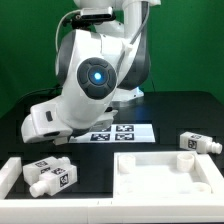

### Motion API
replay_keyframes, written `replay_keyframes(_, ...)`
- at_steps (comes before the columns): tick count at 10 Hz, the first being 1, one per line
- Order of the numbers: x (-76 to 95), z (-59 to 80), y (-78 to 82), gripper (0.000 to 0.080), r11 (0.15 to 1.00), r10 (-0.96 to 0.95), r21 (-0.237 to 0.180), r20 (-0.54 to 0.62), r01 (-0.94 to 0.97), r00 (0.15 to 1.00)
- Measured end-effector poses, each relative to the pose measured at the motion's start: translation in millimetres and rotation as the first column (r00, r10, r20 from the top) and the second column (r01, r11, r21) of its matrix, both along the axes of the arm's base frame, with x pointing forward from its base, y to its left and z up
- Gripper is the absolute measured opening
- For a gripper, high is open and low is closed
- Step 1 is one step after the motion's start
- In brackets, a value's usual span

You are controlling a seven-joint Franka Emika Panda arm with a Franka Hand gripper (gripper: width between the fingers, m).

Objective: Assemble one leg

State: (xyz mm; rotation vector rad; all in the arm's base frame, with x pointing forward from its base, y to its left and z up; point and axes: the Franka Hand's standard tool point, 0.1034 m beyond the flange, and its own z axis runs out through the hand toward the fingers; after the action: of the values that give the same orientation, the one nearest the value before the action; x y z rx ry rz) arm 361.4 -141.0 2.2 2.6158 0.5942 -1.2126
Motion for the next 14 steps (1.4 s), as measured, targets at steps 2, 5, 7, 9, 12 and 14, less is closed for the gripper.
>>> replay_keyframes(2, 1.7, 2.4, 1.3, 0.0283, 1.0, 0.007, 0.004, -0.006, -0.007, 1.0)
replay_keyframes(5, 38.7, 53.8, 37.0, 0.0284, 0.998, -0.03, 0.045, -0.039, 0.032, 0.999)
replay_keyframes(7, 75.9, 93.5, 58.3, 0.0284, 0.992, -0.09, 0.089, -0.008, 0.091, 0.996)
replay_keyframes(9, 102.5, 95.7, 60.3, 0.0284, 0.989, -0.034, 0.146, 0.139, 0.014, 0.99)
replay_keyframes(12, 105.4, 96.2, 56.5, 0.0285, 0.979, -0.051, 0.202, 0.307, -0.013, 0.95)
replay_keyframes(14, 119.0, 108.4, 81.3, 0.0285, 0.961, -0.147, 0.275, 0.383, 0.039, 0.912)
